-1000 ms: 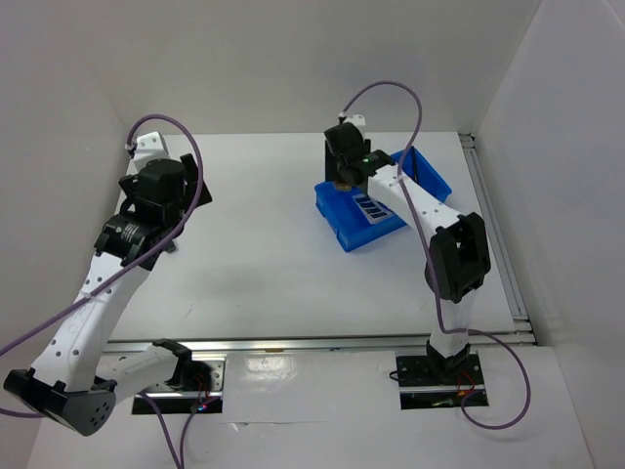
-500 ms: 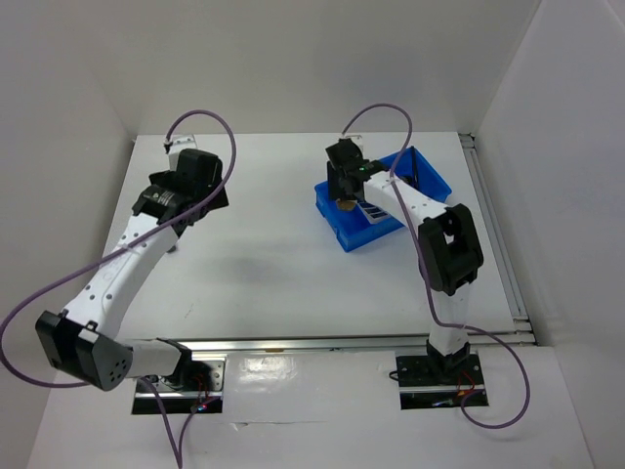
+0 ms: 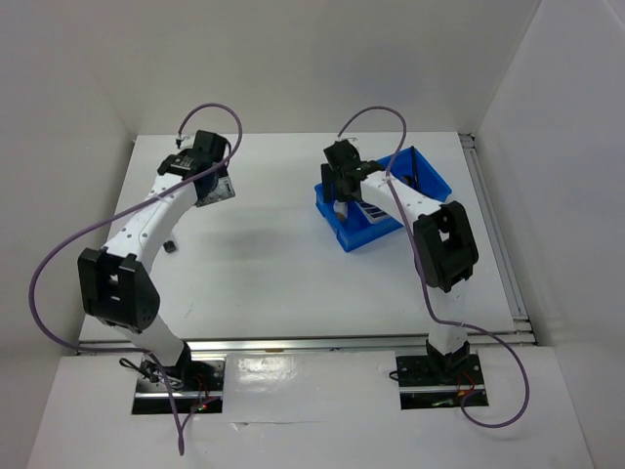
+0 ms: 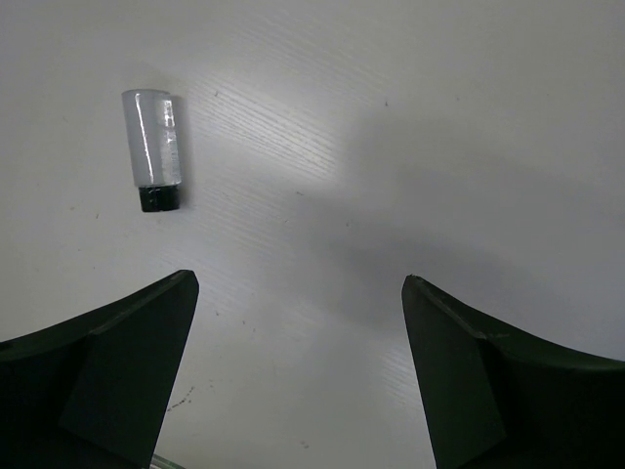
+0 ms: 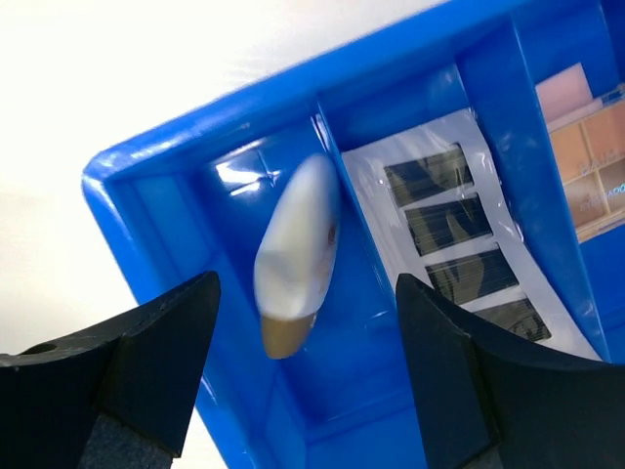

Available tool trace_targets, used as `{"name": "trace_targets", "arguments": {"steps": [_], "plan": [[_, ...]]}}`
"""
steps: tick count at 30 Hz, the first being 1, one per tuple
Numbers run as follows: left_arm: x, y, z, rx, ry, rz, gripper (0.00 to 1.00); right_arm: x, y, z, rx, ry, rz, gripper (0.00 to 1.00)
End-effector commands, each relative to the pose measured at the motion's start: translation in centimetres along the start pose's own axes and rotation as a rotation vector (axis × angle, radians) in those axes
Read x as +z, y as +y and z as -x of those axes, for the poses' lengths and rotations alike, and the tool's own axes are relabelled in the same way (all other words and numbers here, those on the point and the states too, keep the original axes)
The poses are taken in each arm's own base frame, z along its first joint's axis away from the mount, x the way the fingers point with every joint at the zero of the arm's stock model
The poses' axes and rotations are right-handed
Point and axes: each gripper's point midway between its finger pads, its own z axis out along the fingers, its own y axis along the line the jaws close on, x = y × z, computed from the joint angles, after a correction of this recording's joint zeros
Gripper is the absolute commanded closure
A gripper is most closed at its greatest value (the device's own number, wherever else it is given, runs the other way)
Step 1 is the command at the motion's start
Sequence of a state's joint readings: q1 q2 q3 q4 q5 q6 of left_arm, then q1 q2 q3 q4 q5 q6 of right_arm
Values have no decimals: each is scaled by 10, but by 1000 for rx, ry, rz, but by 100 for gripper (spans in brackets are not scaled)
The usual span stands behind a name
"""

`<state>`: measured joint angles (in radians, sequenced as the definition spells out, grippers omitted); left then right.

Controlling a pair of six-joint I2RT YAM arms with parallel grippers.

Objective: Organize the makeup

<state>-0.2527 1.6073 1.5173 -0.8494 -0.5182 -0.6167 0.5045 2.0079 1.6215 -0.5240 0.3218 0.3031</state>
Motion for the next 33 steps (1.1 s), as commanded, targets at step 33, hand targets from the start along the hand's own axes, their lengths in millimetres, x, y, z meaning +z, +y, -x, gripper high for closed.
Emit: {"name": "trace_targets", "arguments": {"steps": [33], "plan": [[196,132,-32,-374,402,83,10,-110,28,55,62,-213,218,17]]}}
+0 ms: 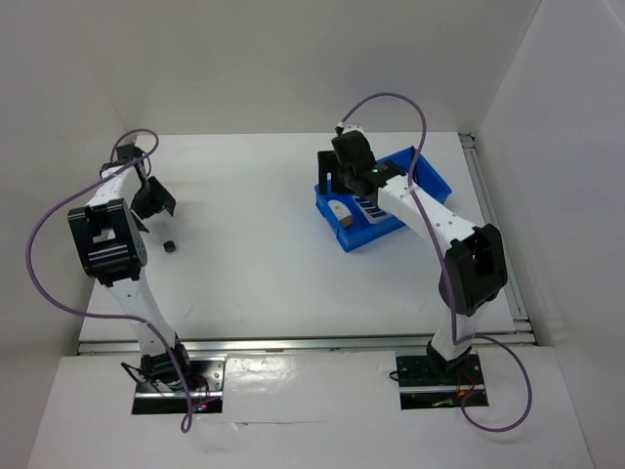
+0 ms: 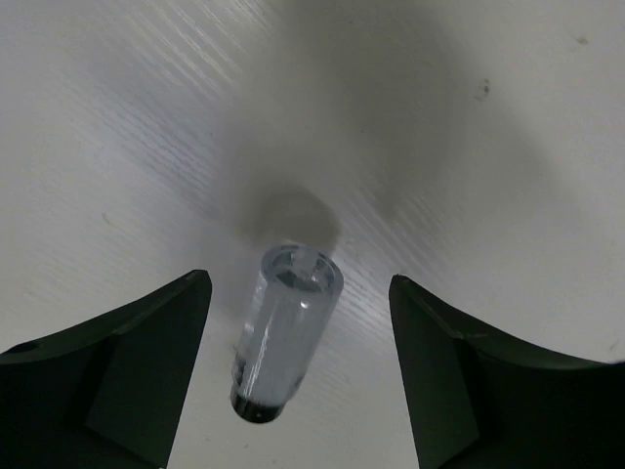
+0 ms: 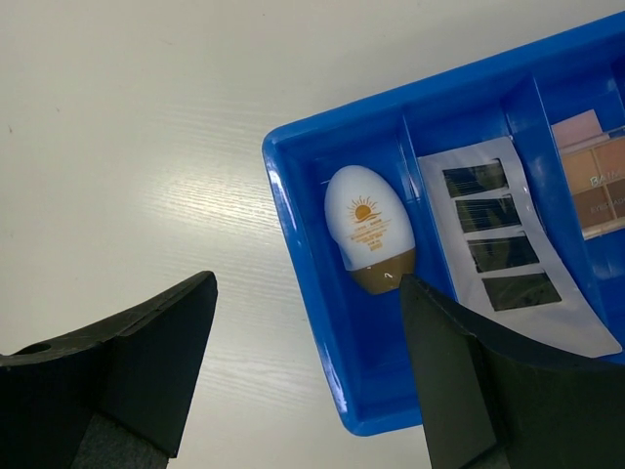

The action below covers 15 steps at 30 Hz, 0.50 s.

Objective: Organize the makeup

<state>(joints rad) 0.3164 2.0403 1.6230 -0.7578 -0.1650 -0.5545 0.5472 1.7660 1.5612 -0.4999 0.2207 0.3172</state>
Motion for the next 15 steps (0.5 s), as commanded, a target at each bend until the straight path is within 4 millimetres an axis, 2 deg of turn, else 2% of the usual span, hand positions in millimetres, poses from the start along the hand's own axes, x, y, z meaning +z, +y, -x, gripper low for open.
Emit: {"name": "trace_targets", "arguments": {"steps": [1,3,5,7,8,10,12,14,15], "plan": [[28,0,-6,-11,39,-8,14,-18,6,17,19,-64,26,17],[33,1,-9,-10,51,-2,18,-24,4,20,31,-78,20,17],[42,4,-21,-7,82,3,27,-24,2,21,31,-81,11,17],[45,4,-23,-7,80,2,34,-27,2,21,31,-81,11,17],[46,4,-29,-17,92,-8,43,-27,2,21,31,-81,11,17],[39,1,-25,-21,73,-30,54,-31,1,24,43,-92,6,17],[33,-5,-30,-23,85,-77,65,-31,0,22,40,-84,3,17],[16,-14,-24,-8,55,-119,75,-35,0,25,43,-94,6,17],[11,-19,-28,7,52,-127,79,-35,0,25,43,-94,6,17]]}}
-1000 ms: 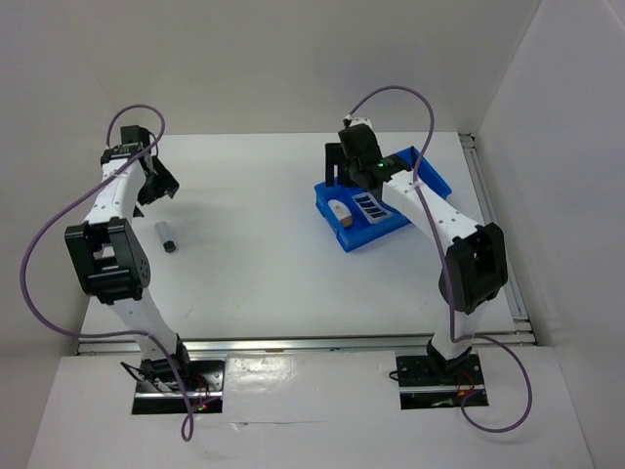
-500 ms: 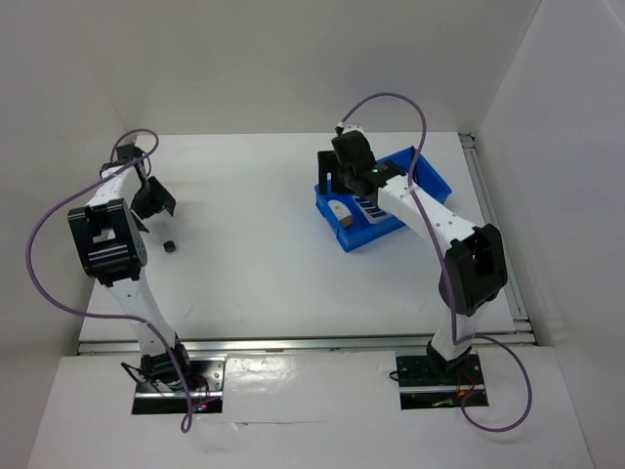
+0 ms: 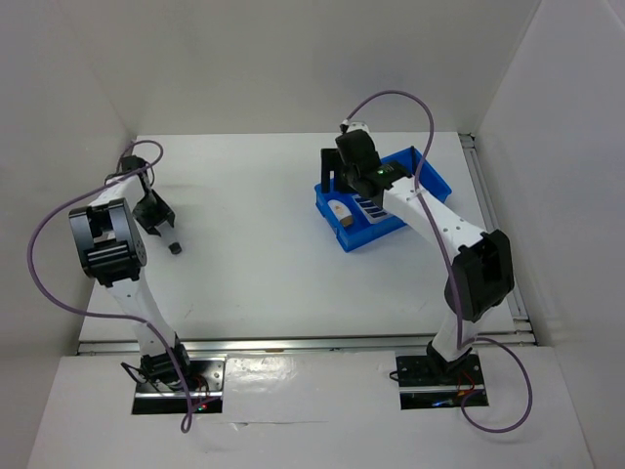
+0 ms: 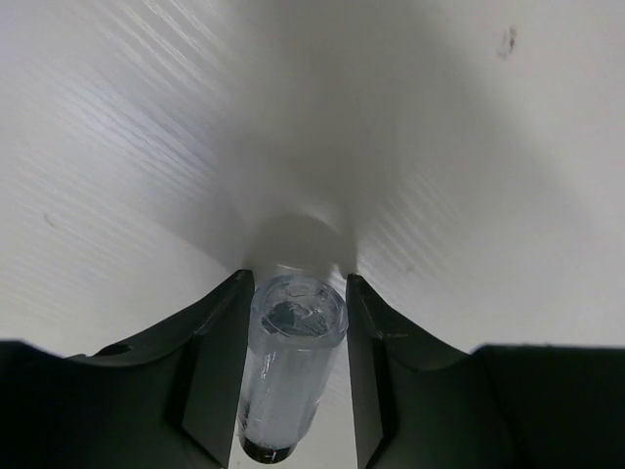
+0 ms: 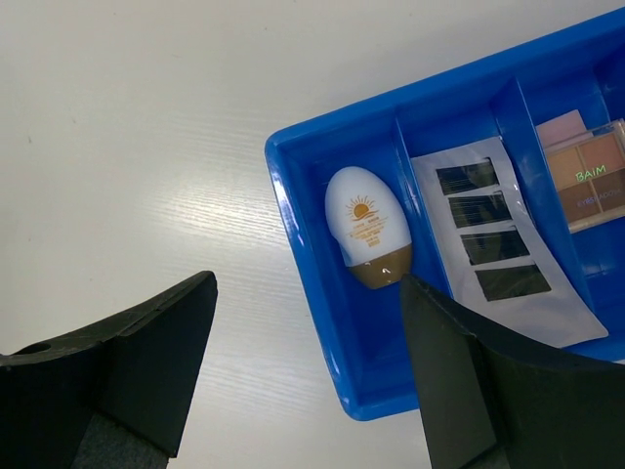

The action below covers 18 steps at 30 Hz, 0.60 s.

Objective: Organize the makeup

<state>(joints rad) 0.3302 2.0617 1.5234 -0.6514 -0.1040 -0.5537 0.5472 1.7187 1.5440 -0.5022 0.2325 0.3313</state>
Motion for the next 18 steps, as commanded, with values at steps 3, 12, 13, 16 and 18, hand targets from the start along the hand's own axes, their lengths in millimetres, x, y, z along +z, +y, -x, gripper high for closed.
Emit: {"name": "trace_targets", "arguments": {"steps": [3,12,13,16,18], "plan": [[-36,-32,-11,69,-38,-96,90,-24,7,20,29,-71,19,17],[-101,-92,-37,212,-83,-280,99,-34,5,17,40,-69,4,17],[-109,-102,-44,234,-82,-310,100,-34,5,17,40,-69,4,17],[-132,-133,-71,305,-68,-399,100,-34,0,14,44,-58,-24,17],[-153,-164,-95,365,-66,-468,100,-38,-6,15,44,-65,-51,17]]}}
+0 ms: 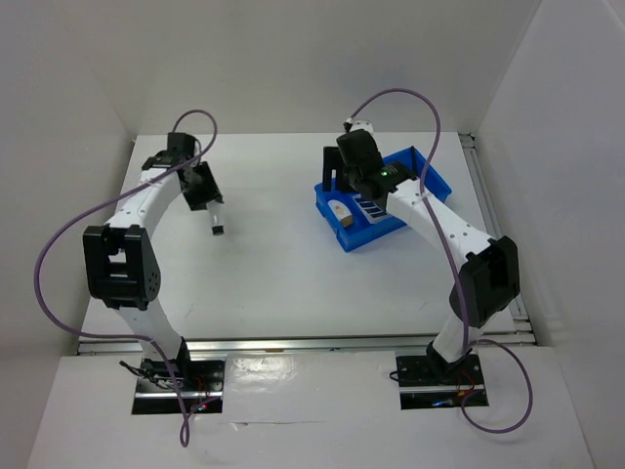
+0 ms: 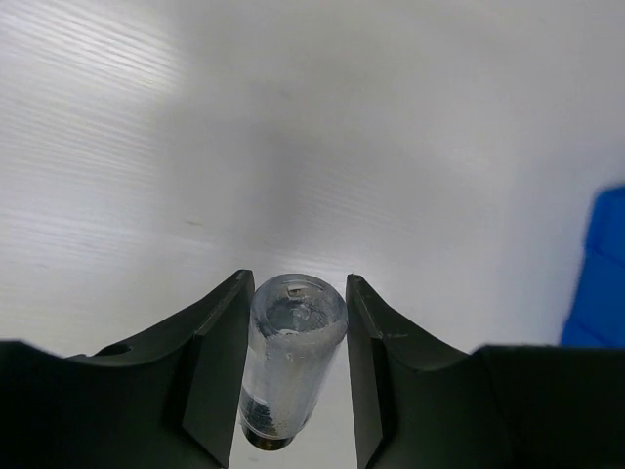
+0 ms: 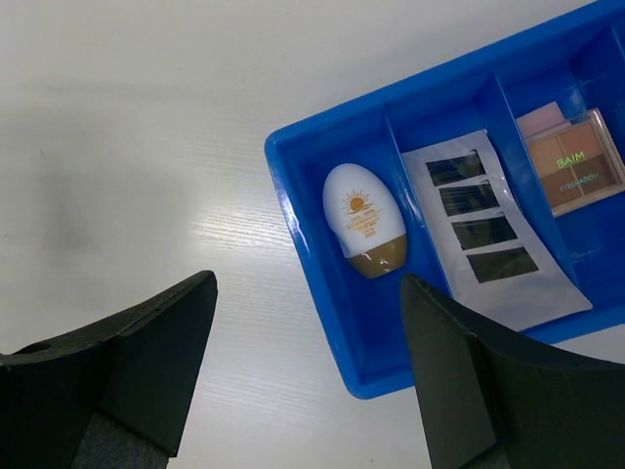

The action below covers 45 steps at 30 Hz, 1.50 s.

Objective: Organize the makeup

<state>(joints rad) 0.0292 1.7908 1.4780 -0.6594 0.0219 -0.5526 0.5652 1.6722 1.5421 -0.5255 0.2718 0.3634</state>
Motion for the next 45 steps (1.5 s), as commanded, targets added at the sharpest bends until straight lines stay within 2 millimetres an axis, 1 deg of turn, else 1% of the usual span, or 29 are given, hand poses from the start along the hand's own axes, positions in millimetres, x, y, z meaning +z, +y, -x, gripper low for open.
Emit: {"name": "trace_targets", "arguments": {"steps": [1,3,4,5,7,8,10,11,13,14,15,19,20,21,22,23,26,29,30,31,32,34,36,39,40,42,43,44,45], "plan": [[-36,-80,-12,97,-3,-203,100,-22,-9,12,29,-47,-44,17],[-46,-119,-26,147,9,-272,100,-29,-20,6,33,-41,-83,17],[-55,-146,-34,173,20,-334,100,-31,-24,0,42,-35,-96,17],[-59,-159,-37,182,25,-361,100,-41,-25,4,60,-54,-87,17],[-66,-190,-38,194,15,-431,100,-48,-33,3,95,-70,-90,17],[-69,-205,-47,210,20,-457,100,-56,-39,5,120,-98,-86,17],[-63,-227,-57,205,62,-501,100,-65,-43,6,145,-134,-86,17],[-71,-247,-58,221,51,-549,100,-76,-49,7,175,-175,-85,17],[-70,-267,-62,223,53,-586,100,-89,-54,10,205,-225,-78,17],[-67,-279,-64,223,62,-617,100,-91,-58,5,224,-246,-77,17],[-67,-295,-67,243,37,-661,100,-110,-63,14,259,-311,-61,17],[-57,-333,-68,216,39,-762,100,-139,-69,19,300,-411,-8,17],[-55,-348,-74,215,64,-817,100,-145,-70,23,297,-431,0,17],[-60,-351,-73,208,71,-833,100,-145,-71,20,292,-421,-5,17],[-50,-355,-75,200,79,-845,100,-148,-74,20,295,-426,-20,17],[-54,-364,-79,197,84,-872,100,-147,-77,17,291,-418,-34,17],[-46,-377,-89,187,97,-893,100,-149,-81,19,288,-410,-61,17],[-51,-392,-97,180,97,-938,100,-153,-82,20,282,-420,-58,17],[-41,-393,-95,162,81,-918,100,-154,-83,18,272,-420,-60,17],[-36,-395,-102,166,86,-908,100,-154,-83,18,272,-420,-60,17],[-36,-397,-99,155,74,-910,100,-154,-83,18,272,-420,-60,17],[-23,-397,-109,157,88,-890,100,-153,-84,16,259,-411,-66,17],[-16,-396,-111,154,88,-876,98,-157,-87,18,264,-423,-72,17],[-15,-397,-117,160,94,-880,65,-160,-87,19,268,-431,-68,17],[-12,-395,-120,160,101,-872,48,-160,-87,19,268,-431,-68,17],[-13,-395,-121,163,109,-878,37,-160,-89,17,265,-426,-81,17],[-12,-395,-121,173,105,-878,37,-159,-90,15,261,-417,-85,17],[-11,-394,-122,173,111,-871,30,-156,-90,13,258,-409,-89,17],[-11,-394,-122,173,111,-871,29,-156,-90,13,258,-409,-89,17]]}}
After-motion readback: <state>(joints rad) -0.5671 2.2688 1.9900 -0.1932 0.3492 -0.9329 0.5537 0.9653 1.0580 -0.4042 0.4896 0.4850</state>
